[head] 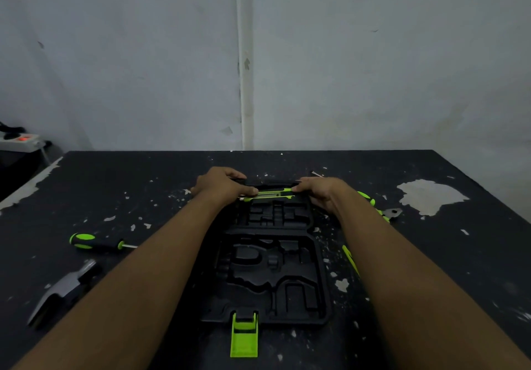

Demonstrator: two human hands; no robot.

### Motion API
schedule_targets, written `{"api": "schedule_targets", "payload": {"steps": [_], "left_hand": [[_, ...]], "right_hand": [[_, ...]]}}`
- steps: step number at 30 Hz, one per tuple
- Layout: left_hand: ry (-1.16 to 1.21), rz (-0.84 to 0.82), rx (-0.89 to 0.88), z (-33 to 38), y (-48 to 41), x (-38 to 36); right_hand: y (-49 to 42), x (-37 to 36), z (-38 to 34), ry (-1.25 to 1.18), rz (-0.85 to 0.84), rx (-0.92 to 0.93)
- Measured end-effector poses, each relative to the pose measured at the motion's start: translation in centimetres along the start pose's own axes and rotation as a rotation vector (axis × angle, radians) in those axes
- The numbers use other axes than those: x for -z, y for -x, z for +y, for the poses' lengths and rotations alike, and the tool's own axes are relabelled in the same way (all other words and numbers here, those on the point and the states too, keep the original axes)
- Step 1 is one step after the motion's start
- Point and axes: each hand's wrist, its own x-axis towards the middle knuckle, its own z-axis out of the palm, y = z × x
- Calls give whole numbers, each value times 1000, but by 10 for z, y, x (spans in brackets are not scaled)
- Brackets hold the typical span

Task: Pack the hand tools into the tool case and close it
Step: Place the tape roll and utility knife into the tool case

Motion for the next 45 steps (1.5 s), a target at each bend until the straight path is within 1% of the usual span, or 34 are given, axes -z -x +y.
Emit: {"api": "schedule_targets", "payload": {"steps": [6,12,17,20,24,27,29,32,36,38,42,45], "left_hand": [[-3,10,-5,2,-1,-1],[-30,29,-8,1,-1,-2],[-68,67,-35,-2,-4,-5],[-92,68,-87,-3,-1,-4],[-232,-53,-218,-10,2,5],[-171,-198,-214,-11,-1,17],[-111,-229,-194,-10,-3,21],[-56,-193,-169,-8,0,17],[-32,-139,-113,-12,-6,9],[-13,-112,-94,-16,-9,5],[17,-75,-112,-23,-14,-1],[18,-55,-115,-22,-14,-1]], "right_hand": [[-1,-4,1,-29,22,10],[-24,-1,10,4,49,8],[-17,-5,6,12,40,32],[-1,-5,3,25,45,38],[29,-3,4,60,121,144],[46,-2,5,73,73,186],[50,-2,5,52,30,196],[46,-4,8,-4,27,211],[34,-8,14,-48,96,196],[34,-8,13,-60,104,186],[40,-9,10,-64,103,194],[33,-9,13,-66,135,187]]}}
